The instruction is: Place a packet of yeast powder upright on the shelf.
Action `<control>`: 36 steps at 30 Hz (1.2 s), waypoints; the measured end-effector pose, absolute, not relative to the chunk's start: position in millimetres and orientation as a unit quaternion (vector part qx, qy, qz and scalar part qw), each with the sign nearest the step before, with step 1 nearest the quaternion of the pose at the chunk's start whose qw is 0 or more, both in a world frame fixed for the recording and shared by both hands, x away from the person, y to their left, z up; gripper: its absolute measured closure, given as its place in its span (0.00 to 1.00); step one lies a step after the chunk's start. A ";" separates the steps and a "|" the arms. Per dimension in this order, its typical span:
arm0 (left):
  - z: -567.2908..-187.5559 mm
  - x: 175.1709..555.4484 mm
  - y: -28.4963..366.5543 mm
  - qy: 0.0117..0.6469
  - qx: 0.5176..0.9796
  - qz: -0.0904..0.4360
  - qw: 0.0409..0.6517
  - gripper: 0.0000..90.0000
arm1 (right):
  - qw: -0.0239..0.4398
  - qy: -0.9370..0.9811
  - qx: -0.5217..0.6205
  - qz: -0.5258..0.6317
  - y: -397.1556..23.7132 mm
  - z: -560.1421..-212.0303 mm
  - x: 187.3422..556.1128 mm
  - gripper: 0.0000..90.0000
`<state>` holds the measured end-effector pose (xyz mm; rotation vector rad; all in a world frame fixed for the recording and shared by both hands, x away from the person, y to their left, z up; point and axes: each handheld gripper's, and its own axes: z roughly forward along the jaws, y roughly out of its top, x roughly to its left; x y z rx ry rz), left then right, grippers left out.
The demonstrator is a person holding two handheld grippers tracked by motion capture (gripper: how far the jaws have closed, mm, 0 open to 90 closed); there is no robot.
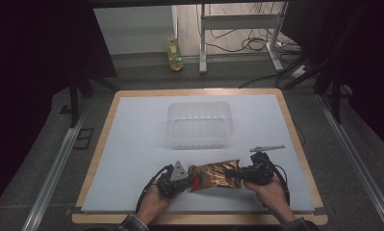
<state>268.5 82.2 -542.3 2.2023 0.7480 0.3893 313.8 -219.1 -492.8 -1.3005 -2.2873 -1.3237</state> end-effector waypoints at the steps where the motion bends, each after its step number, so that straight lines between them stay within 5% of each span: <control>1: -541.6 268.2 83.0 0.294 0.862 0.156 0.383 0.93 | 0.100 -0.771 -0.442 -0.447 -219.1 -492.1 313.7 0.81; 14: -533.3 256.9 88.4 0.292 0.858 0.184 0.380 0.62 | 0.086 -0.763 -0.445 -0.462 -221.7 -477.5 312.0 0.86; 22: -531.5 250.9 96.1 0.284 0.857 0.207 0.377 0.34 | 0.062 -0.759 -0.448 -0.468 -228.7 -466.6 313.7 0.87; 36: -528.9 250.7 98.2 0.300 0.840 0.200 0.405 0.07 | 0.022 -0.763 -0.441 -0.473 -231.9 -444.8 316.1 0.88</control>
